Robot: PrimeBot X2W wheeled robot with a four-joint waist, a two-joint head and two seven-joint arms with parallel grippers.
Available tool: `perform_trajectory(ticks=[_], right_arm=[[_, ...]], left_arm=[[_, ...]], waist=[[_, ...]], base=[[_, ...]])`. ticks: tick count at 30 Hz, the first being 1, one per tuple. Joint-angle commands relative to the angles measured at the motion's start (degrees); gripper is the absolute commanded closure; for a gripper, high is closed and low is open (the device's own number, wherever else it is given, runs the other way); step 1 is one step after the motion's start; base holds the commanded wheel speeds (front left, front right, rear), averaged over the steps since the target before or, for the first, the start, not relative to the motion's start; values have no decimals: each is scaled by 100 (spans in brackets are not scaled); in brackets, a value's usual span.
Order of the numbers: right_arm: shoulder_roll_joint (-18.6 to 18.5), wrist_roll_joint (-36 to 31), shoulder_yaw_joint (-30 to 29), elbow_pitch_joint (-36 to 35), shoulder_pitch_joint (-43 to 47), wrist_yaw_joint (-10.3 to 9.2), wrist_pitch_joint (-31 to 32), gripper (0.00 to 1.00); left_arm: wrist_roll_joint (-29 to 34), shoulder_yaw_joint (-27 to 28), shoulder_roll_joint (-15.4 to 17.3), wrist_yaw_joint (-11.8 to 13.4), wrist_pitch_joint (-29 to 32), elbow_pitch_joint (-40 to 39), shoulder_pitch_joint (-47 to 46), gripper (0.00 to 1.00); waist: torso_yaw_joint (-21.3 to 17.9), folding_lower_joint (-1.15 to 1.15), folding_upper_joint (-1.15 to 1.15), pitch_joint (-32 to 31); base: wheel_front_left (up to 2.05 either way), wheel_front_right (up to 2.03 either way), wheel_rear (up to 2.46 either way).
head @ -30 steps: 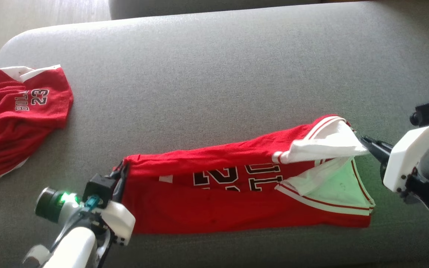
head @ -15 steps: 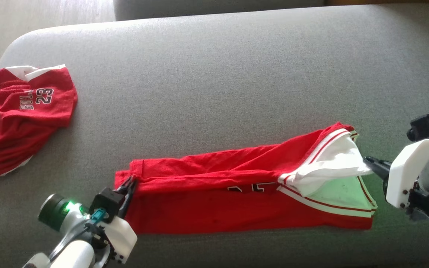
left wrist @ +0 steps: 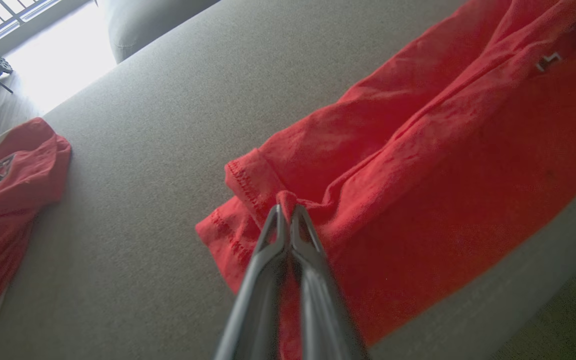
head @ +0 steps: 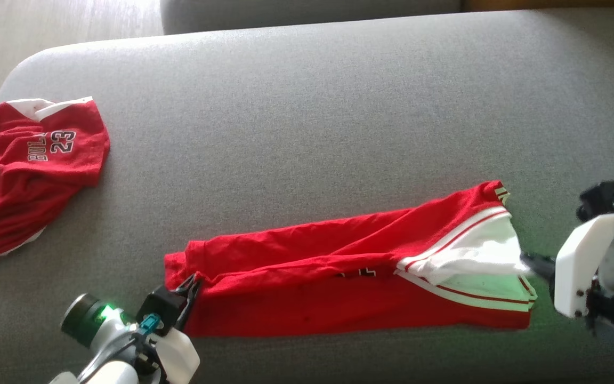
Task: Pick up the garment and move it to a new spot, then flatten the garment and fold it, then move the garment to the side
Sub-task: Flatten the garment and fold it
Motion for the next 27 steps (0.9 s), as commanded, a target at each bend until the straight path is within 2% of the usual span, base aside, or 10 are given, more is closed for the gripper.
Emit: perform_trajectory(ticks=[1, 7, 12, 15, 21, 27], right_arm=[[-45, -14, -2, -256, 13, -1, 57, 0], [-22, -100, -162, -439, 96, -1, 74, 0], [27, -419, -336, -707, 18, -1, -532, 0], [168, -620, -364, -876, -62, -1, -1183, 0], [588, -1161, -450, -1062, -100, -1, -2949, 0], [1026, -1729, -522, -989, 64, -1, -4727, 0]], left_arm=[[-11, 216, 163, 47, -3, -112, -179, 0], [-75, 286, 185, 156, -29, -155, -166, 0], [-288, 541, 114, 400, -158, -288, -160, 0], [-527, 834, -32, 660, -356, -420, -159, 0], [-996, 1430, -427, 1154, -749, -818, -38, 0], [-1156, 1992, -820, 1373, -841, -1400, 185, 0]], waist=[[10, 0, 0, -15], [45, 0, 0, -53], [81, 0, 0, -86], [96, 0, 0, -102], [104, 0, 0, -161], [67, 0, 0, -214]], base=[[0, 0, 0], [0, 0, 0], [0, 0, 0], [0, 0, 0], [0, 0, 0], [0, 0, 0]])
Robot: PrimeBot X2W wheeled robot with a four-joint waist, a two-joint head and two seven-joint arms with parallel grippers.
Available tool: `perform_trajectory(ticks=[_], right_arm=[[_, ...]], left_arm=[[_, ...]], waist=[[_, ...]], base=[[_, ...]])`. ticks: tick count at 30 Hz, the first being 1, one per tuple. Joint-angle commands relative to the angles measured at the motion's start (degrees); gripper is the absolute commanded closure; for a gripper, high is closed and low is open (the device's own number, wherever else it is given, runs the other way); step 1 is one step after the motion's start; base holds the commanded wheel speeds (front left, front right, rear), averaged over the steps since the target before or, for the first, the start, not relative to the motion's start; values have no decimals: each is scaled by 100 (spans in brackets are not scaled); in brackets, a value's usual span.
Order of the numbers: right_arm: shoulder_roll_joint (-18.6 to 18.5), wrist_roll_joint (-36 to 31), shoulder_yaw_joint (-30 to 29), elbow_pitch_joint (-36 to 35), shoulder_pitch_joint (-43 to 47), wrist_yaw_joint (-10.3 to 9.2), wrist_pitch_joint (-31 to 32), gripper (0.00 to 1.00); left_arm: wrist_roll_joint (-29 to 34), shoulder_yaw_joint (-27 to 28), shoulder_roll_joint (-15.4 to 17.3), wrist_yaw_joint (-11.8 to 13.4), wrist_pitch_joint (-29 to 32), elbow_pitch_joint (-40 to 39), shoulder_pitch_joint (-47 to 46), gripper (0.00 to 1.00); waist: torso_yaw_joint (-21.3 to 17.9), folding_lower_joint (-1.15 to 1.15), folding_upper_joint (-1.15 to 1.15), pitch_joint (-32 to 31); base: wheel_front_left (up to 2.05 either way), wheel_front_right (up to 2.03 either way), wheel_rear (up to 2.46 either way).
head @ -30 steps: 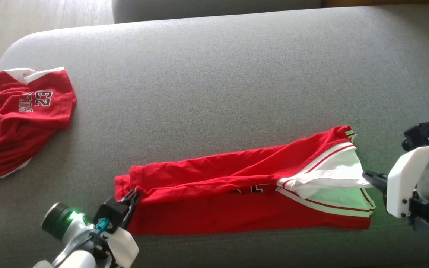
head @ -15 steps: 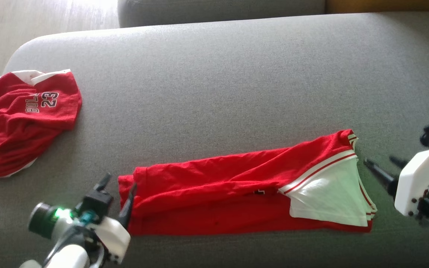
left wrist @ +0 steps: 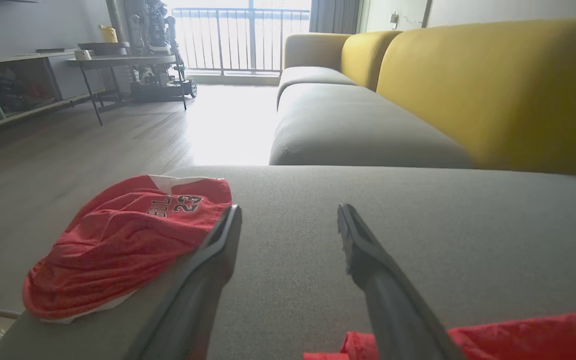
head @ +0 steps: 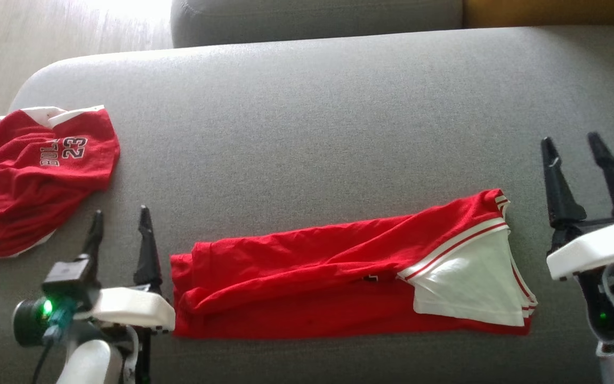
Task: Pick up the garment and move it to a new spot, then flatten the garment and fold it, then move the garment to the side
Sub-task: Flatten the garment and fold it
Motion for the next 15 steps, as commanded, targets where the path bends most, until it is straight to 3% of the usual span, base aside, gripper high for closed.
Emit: perform_trajectory(ticks=[1, 2, 6, 15], right_arm=[[36, -183, 23, -136, -28, -1, -400, 0], [184, -388, -35, -64, 67, -1, -851, 0], [433, -697, -88, 154, 311, -1, -1473, 0], [689, -1081, 49, 621, 632, -1, -1952, 0]], left_arm=[[79, 384, -22, 46, -74, -408, -156, 0], [171, 567, -176, 54, -75, -639, -29, 0], [417, 873, -470, -32, -76, -935, 232, 0], [1044, 961, -830, -342, -77, -1147, 703, 0]], waist=[[-5, 0, 0, -10], [-12, 0, 0, -17], [-25, 0, 0, -31], [-46, 0, 0, -16]], base=[[0, 0, 0], [0, 0, 0], [0, 0, 0], [0, 0, 0]])
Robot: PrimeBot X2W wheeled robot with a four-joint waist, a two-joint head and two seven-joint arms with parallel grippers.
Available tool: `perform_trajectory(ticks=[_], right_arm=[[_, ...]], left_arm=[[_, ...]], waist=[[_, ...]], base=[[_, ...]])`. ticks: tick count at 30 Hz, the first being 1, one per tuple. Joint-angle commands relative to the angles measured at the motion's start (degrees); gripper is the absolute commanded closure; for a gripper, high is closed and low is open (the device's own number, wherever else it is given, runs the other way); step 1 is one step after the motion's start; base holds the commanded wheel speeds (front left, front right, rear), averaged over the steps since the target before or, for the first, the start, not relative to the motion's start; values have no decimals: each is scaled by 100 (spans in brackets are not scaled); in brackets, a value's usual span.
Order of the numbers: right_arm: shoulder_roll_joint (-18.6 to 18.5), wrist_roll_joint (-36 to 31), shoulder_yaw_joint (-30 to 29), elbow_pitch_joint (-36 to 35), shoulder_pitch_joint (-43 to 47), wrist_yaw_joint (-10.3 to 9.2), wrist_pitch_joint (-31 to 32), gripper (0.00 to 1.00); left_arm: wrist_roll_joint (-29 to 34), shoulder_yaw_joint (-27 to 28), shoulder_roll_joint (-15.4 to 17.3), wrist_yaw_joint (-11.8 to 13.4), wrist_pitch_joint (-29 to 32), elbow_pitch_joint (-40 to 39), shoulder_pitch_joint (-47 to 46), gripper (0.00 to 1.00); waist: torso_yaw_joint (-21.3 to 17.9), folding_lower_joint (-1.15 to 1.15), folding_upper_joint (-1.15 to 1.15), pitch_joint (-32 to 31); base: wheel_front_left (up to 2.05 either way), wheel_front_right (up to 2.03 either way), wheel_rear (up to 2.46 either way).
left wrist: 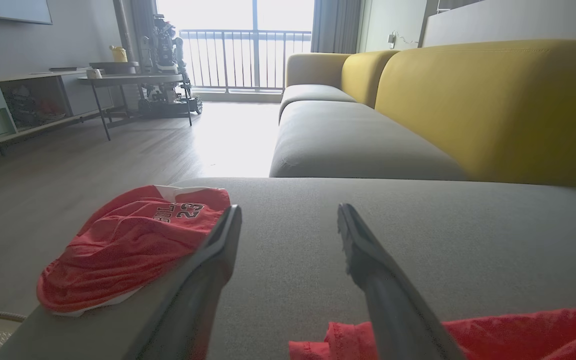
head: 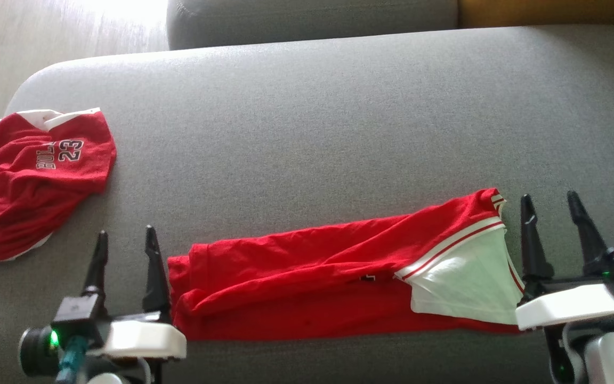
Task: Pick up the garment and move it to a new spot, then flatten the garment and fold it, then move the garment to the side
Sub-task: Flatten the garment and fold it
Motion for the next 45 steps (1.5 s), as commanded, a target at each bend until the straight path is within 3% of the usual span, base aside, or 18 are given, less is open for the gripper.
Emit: perform_trajectory(ticks=[1, 27, 34, 45], right_arm=[[-5, -78, 191, -113, -64, -1, -90, 0], [63, -111, 206, 444, -81, -1, -144, 0], [126, -213, -121, 1040, -404, -1, 781, 0], [222, -353, -452, 1233, -828, -1, 2019, 0]], left_arm=[[65, 131, -35, -10, -69, -208, -71, 0], [164, -168, -107, -133, -70, 20, 21, 0], [178, -239, -108, -202, -70, 74, -116, 0], [195, -328, -108, -267, -70, 183, -405, 0]], waist=[[2, 0, 0, 9], [122, 0, 0, 23], [133, 0, 0, 280], [219, 0, 0, 692]], base=[[0, 0, 0], [0, 0, 0], [0, 0, 0], [0, 0, 0]])
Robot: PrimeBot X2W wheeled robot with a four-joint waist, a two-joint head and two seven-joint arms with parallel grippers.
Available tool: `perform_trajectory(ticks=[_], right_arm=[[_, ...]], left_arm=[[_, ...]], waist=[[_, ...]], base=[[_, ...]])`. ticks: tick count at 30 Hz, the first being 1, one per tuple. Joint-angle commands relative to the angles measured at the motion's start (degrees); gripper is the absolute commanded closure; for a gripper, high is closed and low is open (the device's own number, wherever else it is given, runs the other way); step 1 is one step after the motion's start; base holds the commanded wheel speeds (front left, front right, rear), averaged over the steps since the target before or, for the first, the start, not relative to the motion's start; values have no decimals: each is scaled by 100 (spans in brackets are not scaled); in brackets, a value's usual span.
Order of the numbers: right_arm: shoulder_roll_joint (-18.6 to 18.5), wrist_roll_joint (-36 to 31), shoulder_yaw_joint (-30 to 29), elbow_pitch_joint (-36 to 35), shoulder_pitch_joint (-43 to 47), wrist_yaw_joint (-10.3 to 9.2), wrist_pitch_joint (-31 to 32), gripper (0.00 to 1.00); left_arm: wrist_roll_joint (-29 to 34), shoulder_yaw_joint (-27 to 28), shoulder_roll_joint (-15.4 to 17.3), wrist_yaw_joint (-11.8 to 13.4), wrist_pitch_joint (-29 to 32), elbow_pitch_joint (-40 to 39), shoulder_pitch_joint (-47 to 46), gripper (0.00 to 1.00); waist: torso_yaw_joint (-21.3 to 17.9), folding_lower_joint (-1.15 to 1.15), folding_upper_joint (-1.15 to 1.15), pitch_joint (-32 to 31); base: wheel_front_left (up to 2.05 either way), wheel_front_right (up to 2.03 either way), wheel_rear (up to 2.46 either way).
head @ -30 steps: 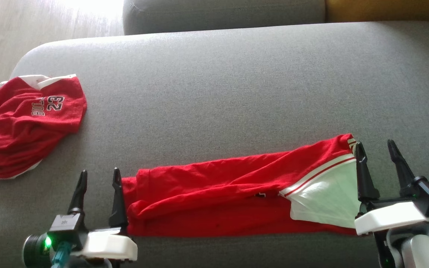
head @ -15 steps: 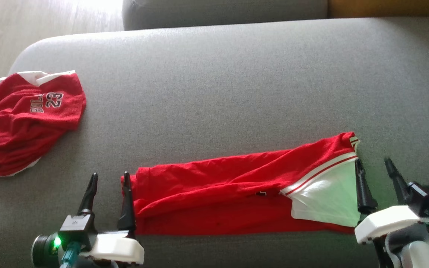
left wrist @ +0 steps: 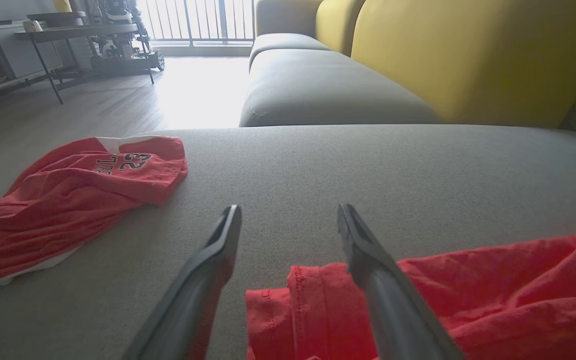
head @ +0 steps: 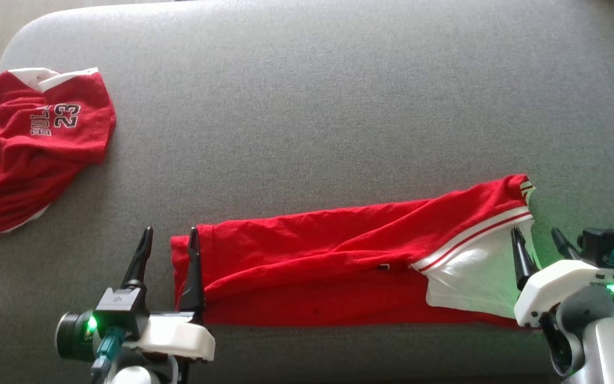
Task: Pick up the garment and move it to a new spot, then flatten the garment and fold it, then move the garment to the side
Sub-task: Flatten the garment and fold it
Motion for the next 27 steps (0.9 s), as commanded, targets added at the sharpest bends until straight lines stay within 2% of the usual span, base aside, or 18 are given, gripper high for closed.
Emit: perform_trajectory(ticks=[1, 8, 27], right_arm=[[13, -45, 49, -136, -177, -1, 190, 0], [29, -12, 29, -115, -151, -1, 615, 0], [31, 172, 98, 465, -355, -1, 532, 0]], left_arm=[[15, 181, -24, -20, -71, -156, -232, 0], [9, 172, -25, -27, -71, -115, -309, 0], [83, 148, -25, -103, -71, -56, -434, 0]], waist=[[24, 0, 0, 44], [28, 0, 0, 115], [11, 0, 0, 223]], base=[[0, 0, 0], [0, 0, 0], [0, 0, 0]])
